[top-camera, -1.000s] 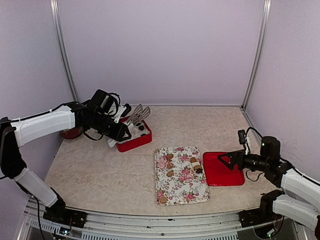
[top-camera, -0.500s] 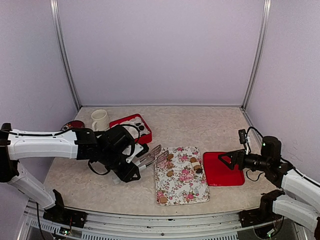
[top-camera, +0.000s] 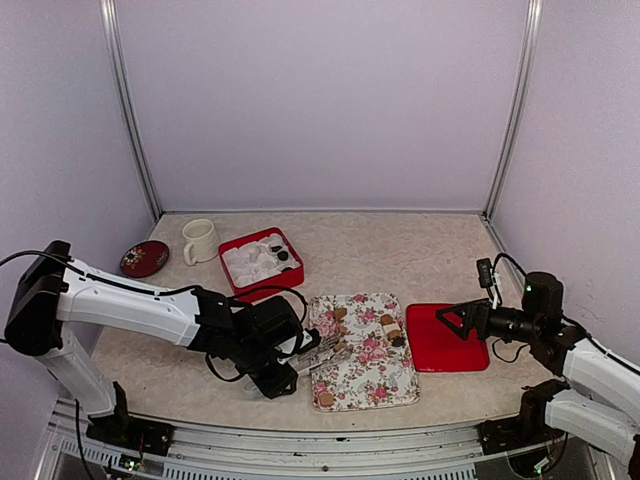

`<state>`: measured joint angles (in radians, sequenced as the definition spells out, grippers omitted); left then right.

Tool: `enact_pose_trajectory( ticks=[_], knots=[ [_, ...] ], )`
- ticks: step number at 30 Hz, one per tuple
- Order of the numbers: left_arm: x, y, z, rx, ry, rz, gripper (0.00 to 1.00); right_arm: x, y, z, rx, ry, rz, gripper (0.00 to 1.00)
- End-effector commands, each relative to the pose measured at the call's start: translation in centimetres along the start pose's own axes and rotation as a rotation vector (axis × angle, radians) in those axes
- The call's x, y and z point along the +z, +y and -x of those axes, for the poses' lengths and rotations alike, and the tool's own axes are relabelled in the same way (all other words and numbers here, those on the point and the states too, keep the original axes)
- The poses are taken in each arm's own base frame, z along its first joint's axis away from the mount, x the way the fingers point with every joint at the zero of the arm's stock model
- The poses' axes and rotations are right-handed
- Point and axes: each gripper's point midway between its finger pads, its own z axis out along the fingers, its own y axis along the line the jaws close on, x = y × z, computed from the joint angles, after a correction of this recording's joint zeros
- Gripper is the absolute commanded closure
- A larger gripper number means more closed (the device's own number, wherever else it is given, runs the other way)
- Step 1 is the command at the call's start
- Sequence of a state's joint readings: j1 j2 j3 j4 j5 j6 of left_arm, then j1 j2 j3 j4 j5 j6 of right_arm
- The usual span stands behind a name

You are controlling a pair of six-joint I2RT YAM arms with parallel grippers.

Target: Pack the chocolate

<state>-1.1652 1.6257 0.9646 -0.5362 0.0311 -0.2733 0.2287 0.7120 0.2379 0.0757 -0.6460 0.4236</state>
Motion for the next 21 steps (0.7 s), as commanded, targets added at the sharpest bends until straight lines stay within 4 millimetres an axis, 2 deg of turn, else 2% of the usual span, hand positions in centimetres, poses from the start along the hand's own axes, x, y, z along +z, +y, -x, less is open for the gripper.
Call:
enact_pose_trajectory(
  ticks=[1, 6, 10, 21],
  knots=[
    [0.9, -0.1, 1.1, 0.006, -0.025, 0.011, 0.63, -0.1, 0.6, 1.4, -0.018, -0.025, 0.019, 0.0],
    [1.7, 0.1, 0.9, 0.007, -0.006, 0.024, 0.65, 0.0, 0.6, 1.5, -0.016, -0.028, 0.028, 0.0],
    [2.1, 0.2, 1.0, 0.011, -0.002, 0.03, 0.72, 0.2, 0.6, 1.5, -0.012, -0.029, 0.037, 0.0],
    [-0.9, 1.9, 3.2, -0.053, -0.11, 0.026, 0.86, 0.3, 0.7, 1.1, -0.011, -0.014, 0.048, 0.0]
  ],
)
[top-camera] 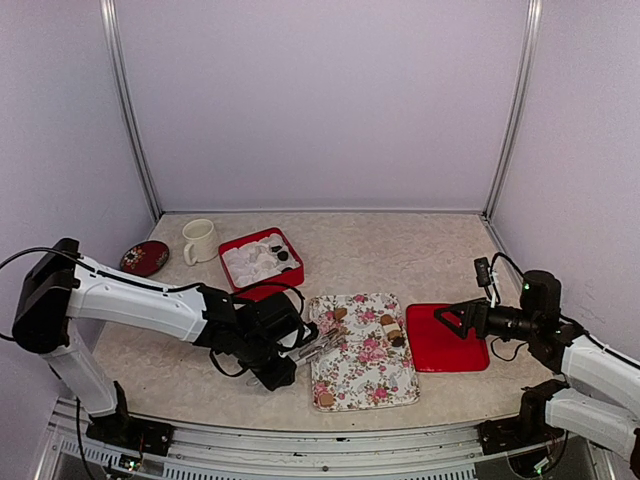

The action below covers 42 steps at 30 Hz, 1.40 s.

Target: Pack the chocolate

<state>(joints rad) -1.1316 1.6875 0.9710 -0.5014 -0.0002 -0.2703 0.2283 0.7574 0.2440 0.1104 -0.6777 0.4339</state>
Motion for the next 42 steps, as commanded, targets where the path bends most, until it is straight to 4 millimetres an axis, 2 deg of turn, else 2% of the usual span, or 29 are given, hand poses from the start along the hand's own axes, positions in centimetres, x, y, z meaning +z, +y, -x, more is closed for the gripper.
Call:
enact_pose_trajectory(
  ticks=[1, 6, 9, 18, 23, 26, 33, 42],
  knots=[
    [-2.9, 0.4, 2.9, -0.037, -0.128, -0.029, 0.86, -0.1, 0.4, 1.1, -0.023, -0.028, 0.02, 0.0],
    [-5.3, 1.7, 4.0, -0.089, -0.192, -0.058, 0.88, 0.2, 0.6, 1.0, -0.02, -0.022, 0.034, 0.0],
    [-6.9, 3.3, 4.6, -0.145, -0.237, -0.071, 0.88, 0.4, 0.7, 1.0, -0.024, -0.019, 0.041, 0.0],
    [-11.6, 11.3, 5.3, -0.389, -0.382, -0.084, 0.88, 1.1, 1.3, 1.2, -0.049, 0.0, 0.052, 0.0],
    [-12.7, 15.7, 4.3, -0.505, -0.413, -0.058, 0.88, 1.8, 1.6, 1.3, -0.058, 0.016, 0.055, 0.0],
    [-12.8, 17.5, 3.2, -0.57, -0.401, -0.062, 0.88, 2.2, 1.9, 1.2, -0.075, 0.029, 0.048, 0.0],
    [-12.0, 18.3, 0.7, -0.645, -0.326, -0.061, 0.87, 2.9, 2.0, 0.8, -0.093, 0.052, 0.041, 0.0],
    [-11.5, 16.6, -1.0, -0.687, -0.252, -0.127, 0.86, 3.6, 1.9, -0.2, -0.097, 0.083, 0.042, 0.0]
  ],
)
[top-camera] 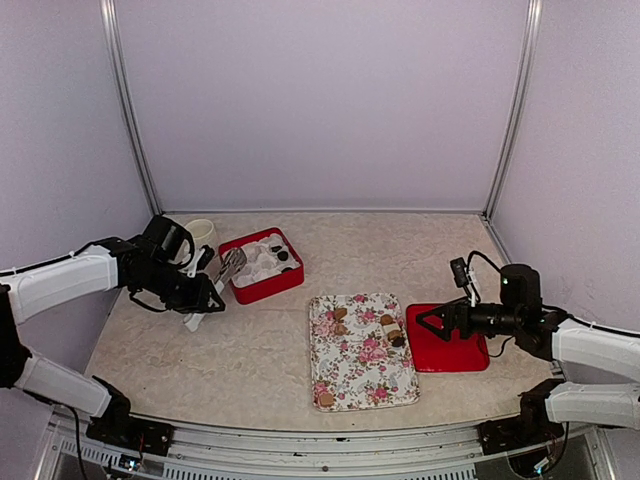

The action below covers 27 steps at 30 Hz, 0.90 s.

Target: Pack the chocolate

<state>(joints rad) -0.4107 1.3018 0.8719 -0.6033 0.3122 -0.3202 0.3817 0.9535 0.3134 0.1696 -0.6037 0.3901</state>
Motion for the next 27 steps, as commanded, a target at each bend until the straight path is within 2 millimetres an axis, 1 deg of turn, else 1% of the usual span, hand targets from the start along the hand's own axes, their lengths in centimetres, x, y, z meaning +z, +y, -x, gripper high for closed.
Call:
enact_pose_trajectory(
  ticks=[1, 5, 13, 18, 27],
  knots=[
    [-0.6, -0.5, -1.5, -0.035, 0.041, -0.042, 0.85, 0.2, 0.6, 1.2, -0.044, -0.028, 0.009, 0.0],
    [-0.5, -0.4, -2.3, -0.04, 0.074, -0.043, 0.84, 0.3, 0.6, 1.2, -0.04, -0.029, 0.013, 0.0],
    [0.2, -0.2, -2.4, -0.03, 0.097, -0.038, 0.84, 0.2, 0.8, 1.1, -0.038, -0.034, 0.017, 0.0],
    [0.4, 0.3, -1.9, -0.011, 0.095, -0.007, 0.83, 0.1, 0.7, 1.0, -0.038, -0.036, 0.014, 0.0],
    [0.8, 0.5, -1.0, 0.003, 0.094, 0.01, 0.8, 0.1, 0.7, 0.9, -0.031, -0.037, 0.013, 0.0]
  ],
)
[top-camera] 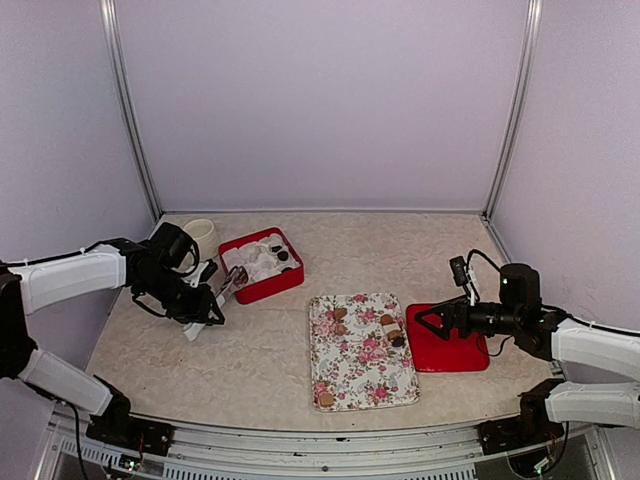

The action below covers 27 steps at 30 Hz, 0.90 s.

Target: Pack the chocolate

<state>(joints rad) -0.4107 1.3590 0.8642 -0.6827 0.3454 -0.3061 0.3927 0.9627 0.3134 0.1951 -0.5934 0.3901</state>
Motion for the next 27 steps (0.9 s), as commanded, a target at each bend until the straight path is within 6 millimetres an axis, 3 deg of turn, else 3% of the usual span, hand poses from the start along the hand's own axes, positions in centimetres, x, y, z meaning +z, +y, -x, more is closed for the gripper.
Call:
enact_pose_trajectory(
  ticks=[1, 20, 27],
  knots=[
    [-0.75, -0.39, 2.03, 0.036, -0.051, 0.004, 0.8, -0.08, 0.54, 0.7, -0.018, -0.027, 0.011, 0.0],
    [-0.59, -0.35, 2.49, 0.052, -0.046, 0.013, 0.68, 0.04, 0.39, 0.68, -0.014, -0.025, 0.006, 0.0],
    [-1.2, -0.66, 2.85, 0.066, -0.067, 0.008, 0.68, 0.08, 0.43, 0.74, -0.015, -0.024, 0.009, 0.0]
  ],
)
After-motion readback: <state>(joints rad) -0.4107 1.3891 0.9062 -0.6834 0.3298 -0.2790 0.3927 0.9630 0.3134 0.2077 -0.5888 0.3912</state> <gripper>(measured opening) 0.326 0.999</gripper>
